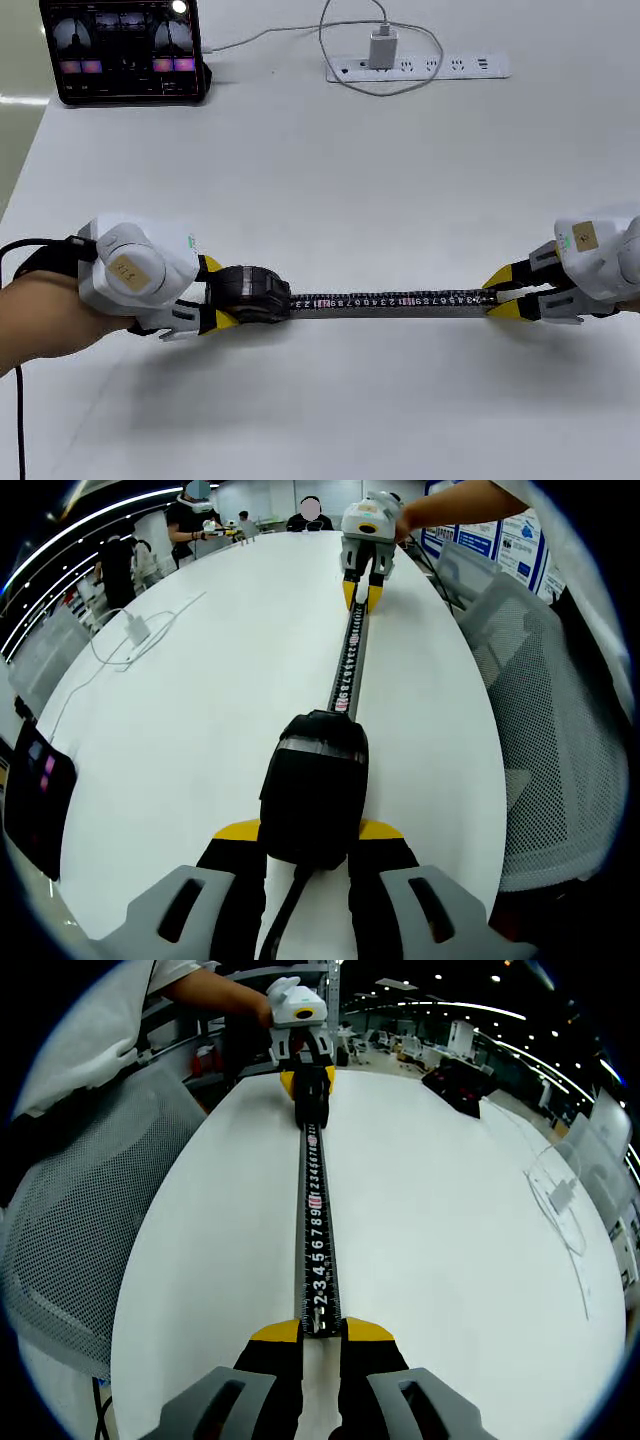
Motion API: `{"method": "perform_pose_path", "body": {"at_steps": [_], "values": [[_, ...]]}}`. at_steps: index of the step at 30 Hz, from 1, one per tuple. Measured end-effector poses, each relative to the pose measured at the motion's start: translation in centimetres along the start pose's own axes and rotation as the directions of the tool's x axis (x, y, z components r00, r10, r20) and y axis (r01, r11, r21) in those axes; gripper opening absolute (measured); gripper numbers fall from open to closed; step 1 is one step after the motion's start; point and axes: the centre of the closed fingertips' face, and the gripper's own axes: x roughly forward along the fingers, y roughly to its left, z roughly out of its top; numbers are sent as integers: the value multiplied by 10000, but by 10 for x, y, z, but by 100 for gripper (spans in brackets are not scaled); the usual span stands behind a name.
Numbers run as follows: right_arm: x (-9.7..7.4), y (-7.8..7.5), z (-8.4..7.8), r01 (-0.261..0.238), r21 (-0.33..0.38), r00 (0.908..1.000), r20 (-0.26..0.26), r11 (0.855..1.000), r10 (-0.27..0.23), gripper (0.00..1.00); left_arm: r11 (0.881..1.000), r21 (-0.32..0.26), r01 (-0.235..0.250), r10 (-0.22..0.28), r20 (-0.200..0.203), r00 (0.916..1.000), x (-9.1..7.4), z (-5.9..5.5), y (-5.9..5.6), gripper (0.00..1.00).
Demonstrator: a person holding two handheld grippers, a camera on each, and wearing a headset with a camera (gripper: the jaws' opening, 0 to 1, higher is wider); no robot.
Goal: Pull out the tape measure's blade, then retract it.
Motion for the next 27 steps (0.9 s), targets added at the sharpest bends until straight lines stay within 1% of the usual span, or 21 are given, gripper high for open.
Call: {"method": "perform_pose_path", "body": {"at_steps": [17,27], "values": [[-9,3,-14,-54,236,9999,-150,9997,57,9,10000,3,-16,16,6,10000,0,1,0,26],[-15,1,-22,-94,174,9989,-458,9998,102,9,10000,-5,-16,16,33,10000,0,1,-1,26]]}}
